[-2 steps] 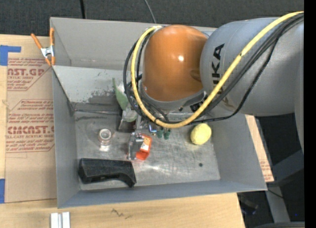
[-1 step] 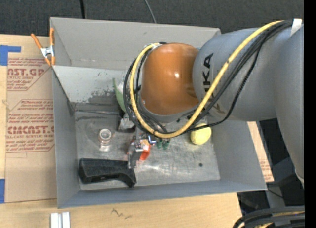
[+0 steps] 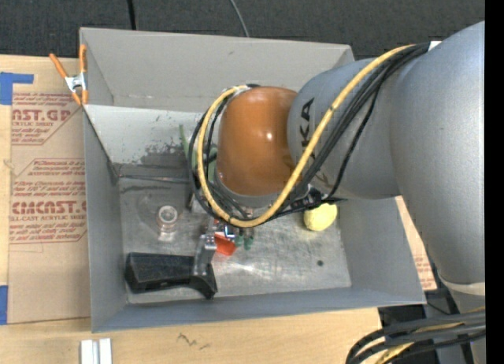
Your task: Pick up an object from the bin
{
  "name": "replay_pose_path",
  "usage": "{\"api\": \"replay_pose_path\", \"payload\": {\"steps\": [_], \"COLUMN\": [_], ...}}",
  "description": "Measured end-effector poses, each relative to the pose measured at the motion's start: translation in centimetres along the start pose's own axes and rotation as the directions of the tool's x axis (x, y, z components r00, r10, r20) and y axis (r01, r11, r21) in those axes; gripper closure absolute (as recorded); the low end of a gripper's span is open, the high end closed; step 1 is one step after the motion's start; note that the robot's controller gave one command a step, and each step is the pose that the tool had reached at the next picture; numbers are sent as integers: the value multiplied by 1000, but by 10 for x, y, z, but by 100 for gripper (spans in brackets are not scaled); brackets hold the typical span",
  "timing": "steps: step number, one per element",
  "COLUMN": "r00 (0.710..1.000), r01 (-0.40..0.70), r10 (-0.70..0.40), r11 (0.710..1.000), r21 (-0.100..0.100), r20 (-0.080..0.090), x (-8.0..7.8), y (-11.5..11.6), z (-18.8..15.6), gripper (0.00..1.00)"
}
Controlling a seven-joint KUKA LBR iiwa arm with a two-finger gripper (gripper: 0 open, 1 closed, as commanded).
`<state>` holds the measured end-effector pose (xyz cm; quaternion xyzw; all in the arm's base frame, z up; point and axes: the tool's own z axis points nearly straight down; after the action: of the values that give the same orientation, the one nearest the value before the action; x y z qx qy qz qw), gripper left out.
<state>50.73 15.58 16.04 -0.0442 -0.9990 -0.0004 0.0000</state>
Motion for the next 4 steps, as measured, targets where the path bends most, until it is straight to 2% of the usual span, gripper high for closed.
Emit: {"api": "replay_pose_path", "payload": {"steps": [1,2,3,4], "r00": [977,997,931,931], "r01": [-215,75,364,364], "r10": [215,-75,-364,-364], "r11": [977,997,931,932], "r21": [-1,-10,-1,-2], "r20": [1,15,-11,-11], "x": [-7,-2,11,11], "y": [14,7,-4,-4], "z": [42,55,78,78], "gripper": [0,0,100,100]}}
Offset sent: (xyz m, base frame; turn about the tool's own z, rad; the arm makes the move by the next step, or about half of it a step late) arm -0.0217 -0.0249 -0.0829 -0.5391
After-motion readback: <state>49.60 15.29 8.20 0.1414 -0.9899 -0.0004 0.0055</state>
